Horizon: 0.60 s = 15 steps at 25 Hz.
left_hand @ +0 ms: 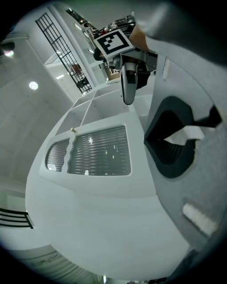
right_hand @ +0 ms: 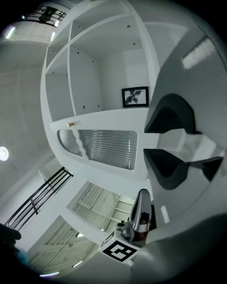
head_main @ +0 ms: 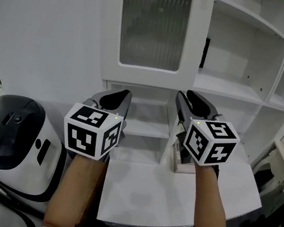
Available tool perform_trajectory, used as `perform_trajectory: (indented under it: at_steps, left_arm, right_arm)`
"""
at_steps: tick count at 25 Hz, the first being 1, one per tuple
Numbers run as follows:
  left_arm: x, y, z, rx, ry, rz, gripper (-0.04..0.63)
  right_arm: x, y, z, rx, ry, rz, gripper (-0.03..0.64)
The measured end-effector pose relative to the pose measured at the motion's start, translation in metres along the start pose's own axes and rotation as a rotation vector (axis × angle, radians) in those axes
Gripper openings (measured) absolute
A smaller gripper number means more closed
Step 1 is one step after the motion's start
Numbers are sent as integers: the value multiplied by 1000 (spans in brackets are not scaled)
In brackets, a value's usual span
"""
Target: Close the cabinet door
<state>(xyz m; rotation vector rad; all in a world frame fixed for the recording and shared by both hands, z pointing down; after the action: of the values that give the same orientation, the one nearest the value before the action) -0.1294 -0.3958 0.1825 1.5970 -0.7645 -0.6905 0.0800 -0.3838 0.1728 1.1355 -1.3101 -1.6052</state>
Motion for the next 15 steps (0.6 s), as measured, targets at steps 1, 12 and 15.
perform_trajectory:
  at_steps: [1, 12, 15]
  left_arm:
    - [-4, 0, 0, 1, -1, 1, -2]
    - [-36, -1, -8, 10, 11, 13, -2]
    - [-40, 0, -12, 11, 20, 17, -2]
  right_arm:
    - [-3, -1, 4, 2, -3, 1, 107]
    - [-36, -7, 31, 14, -14, 13, 32]
    - [-44, -7, 35, 20, -19, 19, 2]
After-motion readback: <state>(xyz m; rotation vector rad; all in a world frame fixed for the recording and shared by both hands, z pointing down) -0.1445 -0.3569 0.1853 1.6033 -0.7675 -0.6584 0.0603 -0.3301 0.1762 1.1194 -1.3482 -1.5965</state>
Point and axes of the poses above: the fingertips, and each gripper's own axes: x forward along the fingers, z to its left, y out of its underside, the point moved 7 cm from there along -x, backward along the fingers, and after that the axes turned 3 degrees about y, right-handed, at the moved point
